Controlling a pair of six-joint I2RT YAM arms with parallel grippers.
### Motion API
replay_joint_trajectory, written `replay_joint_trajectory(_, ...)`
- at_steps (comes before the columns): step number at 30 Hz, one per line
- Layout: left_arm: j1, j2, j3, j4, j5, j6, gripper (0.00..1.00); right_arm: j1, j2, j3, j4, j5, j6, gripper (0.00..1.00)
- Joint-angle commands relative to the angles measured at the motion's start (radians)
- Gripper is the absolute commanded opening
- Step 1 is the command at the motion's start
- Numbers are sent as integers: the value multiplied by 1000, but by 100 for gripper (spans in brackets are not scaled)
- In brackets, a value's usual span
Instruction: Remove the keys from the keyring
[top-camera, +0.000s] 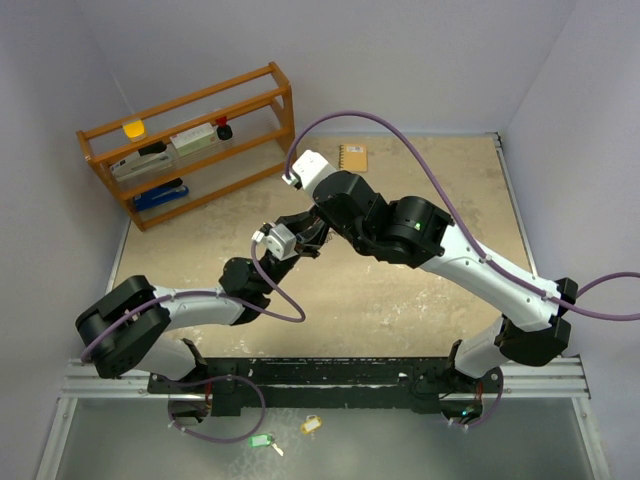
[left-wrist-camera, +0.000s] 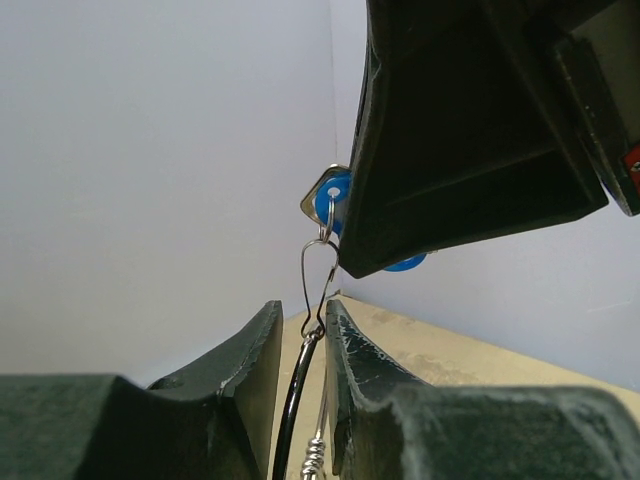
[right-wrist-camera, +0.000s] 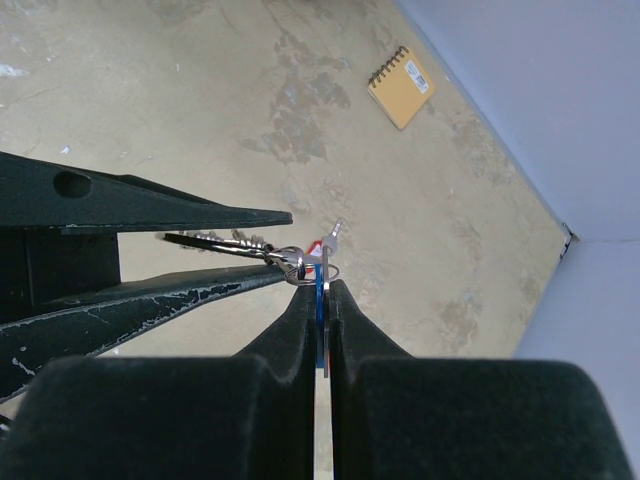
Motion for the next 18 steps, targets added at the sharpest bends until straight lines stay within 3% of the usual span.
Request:
replay_joint_trajectory(1, -3, 2, 26, 63, -3, 12, 21, 5, -3, 4, 33, 23, -4, 0)
replay_joint_trajectory(18, -3, 2, 52, 48, 22, 28, 20, 5, -6, -6, 30, 14, 4, 0)
